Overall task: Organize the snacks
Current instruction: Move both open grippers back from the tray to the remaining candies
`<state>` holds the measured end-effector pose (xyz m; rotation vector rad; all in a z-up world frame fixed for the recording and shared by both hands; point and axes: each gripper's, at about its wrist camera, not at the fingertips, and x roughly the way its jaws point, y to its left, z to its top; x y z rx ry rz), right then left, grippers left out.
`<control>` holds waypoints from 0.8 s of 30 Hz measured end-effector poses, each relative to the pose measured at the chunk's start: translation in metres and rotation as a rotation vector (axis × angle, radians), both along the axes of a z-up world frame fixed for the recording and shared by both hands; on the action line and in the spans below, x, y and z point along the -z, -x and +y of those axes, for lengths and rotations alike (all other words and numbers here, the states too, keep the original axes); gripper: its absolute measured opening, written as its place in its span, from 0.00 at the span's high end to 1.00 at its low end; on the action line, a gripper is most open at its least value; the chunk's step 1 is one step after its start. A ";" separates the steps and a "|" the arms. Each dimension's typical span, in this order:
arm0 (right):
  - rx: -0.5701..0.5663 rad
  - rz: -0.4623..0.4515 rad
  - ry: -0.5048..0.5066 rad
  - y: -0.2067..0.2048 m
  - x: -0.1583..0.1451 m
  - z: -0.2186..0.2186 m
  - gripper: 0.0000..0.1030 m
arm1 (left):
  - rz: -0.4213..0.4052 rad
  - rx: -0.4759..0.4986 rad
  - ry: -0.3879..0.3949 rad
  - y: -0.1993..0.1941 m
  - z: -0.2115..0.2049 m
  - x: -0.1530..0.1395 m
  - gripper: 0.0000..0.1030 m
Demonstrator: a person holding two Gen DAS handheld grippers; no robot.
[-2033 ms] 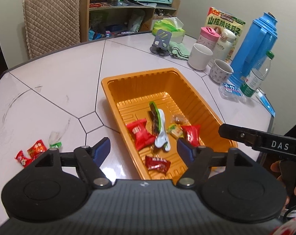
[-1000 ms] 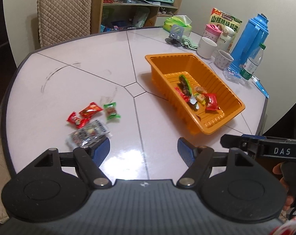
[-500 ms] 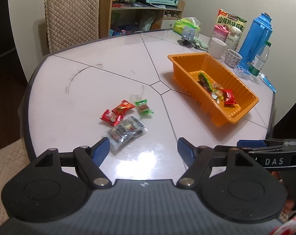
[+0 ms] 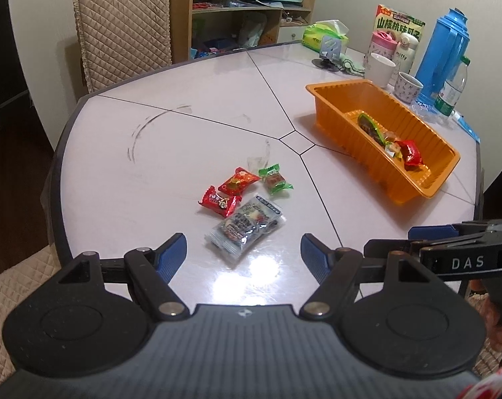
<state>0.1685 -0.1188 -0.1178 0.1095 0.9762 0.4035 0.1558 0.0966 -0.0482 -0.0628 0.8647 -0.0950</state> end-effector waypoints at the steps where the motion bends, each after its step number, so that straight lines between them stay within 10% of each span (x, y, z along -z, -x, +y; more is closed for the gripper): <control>1: 0.000 0.002 0.003 -0.002 0.001 0.001 0.16 | 0.000 0.005 -0.001 -0.002 0.001 0.002 0.29; 24: 0.050 0.049 0.017 -0.046 0.020 0.000 0.16 | 0.094 0.150 -0.062 -0.072 -0.011 0.061 0.33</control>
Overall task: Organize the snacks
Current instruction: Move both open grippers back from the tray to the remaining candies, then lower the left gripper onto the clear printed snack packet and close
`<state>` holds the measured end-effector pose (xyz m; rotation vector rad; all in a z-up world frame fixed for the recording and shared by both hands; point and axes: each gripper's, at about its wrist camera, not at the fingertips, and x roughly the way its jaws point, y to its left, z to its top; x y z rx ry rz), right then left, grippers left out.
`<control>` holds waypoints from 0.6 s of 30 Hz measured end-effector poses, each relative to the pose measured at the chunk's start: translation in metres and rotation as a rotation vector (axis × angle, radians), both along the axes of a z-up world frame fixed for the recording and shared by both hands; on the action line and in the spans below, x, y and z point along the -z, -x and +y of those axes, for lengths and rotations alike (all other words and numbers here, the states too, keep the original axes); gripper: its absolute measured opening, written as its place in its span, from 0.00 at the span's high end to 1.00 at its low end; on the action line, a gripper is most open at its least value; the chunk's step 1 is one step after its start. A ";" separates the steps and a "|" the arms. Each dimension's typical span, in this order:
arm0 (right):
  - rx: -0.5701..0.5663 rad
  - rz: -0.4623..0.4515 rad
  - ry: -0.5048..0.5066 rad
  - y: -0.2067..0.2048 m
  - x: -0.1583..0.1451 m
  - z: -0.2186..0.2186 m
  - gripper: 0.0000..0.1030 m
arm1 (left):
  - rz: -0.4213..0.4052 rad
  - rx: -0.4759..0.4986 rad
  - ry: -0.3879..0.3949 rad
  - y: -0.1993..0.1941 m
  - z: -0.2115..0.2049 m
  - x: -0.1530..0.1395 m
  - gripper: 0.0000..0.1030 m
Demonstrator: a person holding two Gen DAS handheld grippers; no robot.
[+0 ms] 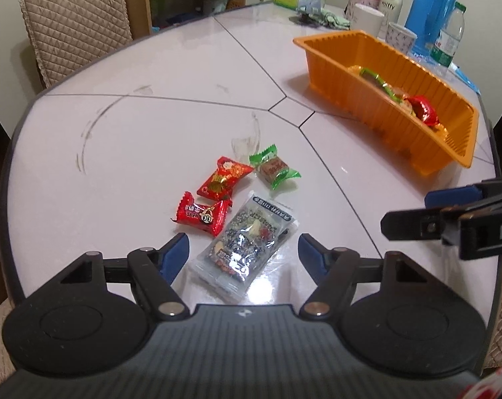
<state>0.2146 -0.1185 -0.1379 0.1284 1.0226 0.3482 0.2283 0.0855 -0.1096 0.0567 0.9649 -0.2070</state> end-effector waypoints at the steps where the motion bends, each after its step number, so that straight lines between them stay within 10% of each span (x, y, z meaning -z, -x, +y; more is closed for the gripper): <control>1: 0.000 0.000 0.000 -0.001 0.000 0.001 0.16 | 0.006 0.002 -0.002 -0.002 0.000 0.002 0.33; 18: 0.010 0.029 -0.004 -0.011 0.009 -0.005 0.16 | 0.092 0.037 0.054 0.010 -0.022 0.012 0.54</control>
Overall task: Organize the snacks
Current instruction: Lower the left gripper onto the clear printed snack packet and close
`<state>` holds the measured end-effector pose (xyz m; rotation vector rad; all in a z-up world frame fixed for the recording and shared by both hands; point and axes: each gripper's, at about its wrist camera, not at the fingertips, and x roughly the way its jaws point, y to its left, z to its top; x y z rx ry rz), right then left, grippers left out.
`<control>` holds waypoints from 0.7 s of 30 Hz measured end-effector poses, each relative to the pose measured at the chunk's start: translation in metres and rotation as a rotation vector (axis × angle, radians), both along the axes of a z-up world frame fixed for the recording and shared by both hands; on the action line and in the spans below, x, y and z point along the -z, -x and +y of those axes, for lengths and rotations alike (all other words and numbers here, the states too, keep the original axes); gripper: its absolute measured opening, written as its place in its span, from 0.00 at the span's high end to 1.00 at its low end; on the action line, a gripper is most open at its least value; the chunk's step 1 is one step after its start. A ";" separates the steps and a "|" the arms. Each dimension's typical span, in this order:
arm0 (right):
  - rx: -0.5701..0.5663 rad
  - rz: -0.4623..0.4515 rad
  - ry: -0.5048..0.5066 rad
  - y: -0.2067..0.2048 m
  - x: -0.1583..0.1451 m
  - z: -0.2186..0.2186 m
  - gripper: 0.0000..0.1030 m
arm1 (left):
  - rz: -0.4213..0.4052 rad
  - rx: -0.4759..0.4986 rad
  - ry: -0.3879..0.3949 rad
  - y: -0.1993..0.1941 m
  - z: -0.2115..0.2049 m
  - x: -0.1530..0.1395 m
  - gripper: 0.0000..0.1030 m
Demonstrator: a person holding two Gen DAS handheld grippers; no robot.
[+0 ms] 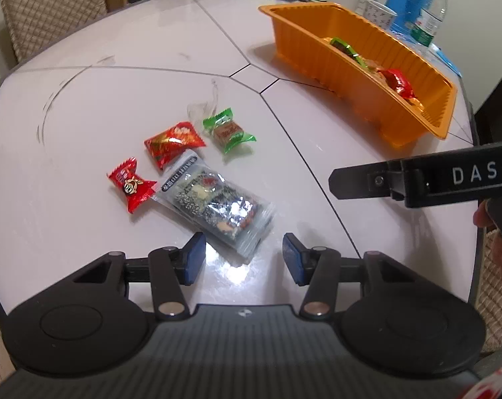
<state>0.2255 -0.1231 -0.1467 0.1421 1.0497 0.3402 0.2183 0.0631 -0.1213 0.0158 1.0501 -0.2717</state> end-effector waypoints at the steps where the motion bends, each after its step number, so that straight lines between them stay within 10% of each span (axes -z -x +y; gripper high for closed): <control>1: 0.002 0.001 -0.001 0.000 0.000 -0.001 0.16 | 0.002 -0.013 0.000 -0.001 0.000 0.000 0.55; 14: 0.013 -0.008 -0.017 -0.006 -0.003 -0.003 0.16 | 0.020 -0.194 0.028 -0.031 0.006 -0.004 0.37; 21: 0.015 -0.002 -0.018 -0.008 -0.002 -0.005 0.16 | -0.019 -0.125 -0.052 -0.031 -0.009 0.001 0.56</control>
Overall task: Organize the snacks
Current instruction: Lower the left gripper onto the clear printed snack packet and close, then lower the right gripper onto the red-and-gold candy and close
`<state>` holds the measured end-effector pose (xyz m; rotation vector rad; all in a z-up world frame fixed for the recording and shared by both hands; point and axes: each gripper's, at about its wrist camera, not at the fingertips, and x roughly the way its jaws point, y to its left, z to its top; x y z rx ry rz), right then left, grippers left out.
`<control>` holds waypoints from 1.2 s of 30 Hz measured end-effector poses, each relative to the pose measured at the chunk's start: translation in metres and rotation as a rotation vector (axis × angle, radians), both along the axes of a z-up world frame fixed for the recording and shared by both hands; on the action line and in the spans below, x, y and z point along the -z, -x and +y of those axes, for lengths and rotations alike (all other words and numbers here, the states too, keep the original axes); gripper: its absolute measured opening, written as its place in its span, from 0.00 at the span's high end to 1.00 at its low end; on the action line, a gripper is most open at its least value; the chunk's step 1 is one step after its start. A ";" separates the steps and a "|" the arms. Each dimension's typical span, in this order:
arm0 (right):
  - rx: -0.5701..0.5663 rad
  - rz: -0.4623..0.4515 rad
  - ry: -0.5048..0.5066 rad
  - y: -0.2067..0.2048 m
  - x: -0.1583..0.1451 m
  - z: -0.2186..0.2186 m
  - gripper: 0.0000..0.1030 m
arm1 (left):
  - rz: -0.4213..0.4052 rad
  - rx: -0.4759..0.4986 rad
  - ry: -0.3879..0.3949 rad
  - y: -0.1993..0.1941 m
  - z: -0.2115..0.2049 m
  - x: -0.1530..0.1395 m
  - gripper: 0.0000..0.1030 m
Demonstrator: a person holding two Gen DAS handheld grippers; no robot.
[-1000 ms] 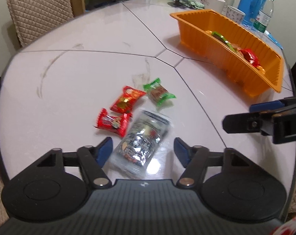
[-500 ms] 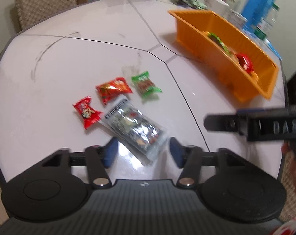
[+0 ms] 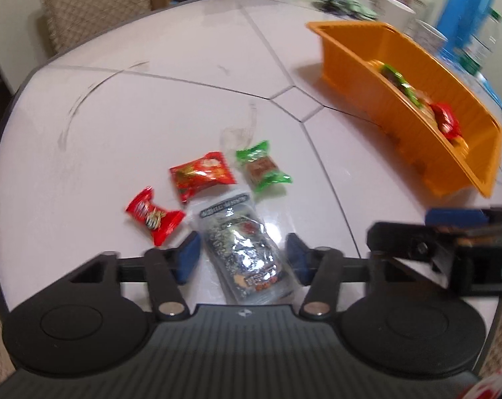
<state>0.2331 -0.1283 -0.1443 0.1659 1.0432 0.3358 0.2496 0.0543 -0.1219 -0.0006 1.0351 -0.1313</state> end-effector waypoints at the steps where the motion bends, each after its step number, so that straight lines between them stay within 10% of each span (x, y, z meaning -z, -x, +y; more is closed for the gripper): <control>1: 0.000 0.000 0.000 0.000 0.000 0.000 0.16 | -0.005 0.023 0.001 0.002 -0.001 0.000 0.59; 24: -0.028 -0.006 -0.005 0.000 -0.001 0.002 0.16 | -0.014 0.009 -0.002 0.009 0.002 -0.006 0.67; 36: -0.228 -0.126 0.037 -0.002 -0.006 0.045 0.22 | -0.056 -0.166 0.006 0.042 0.059 -0.034 0.67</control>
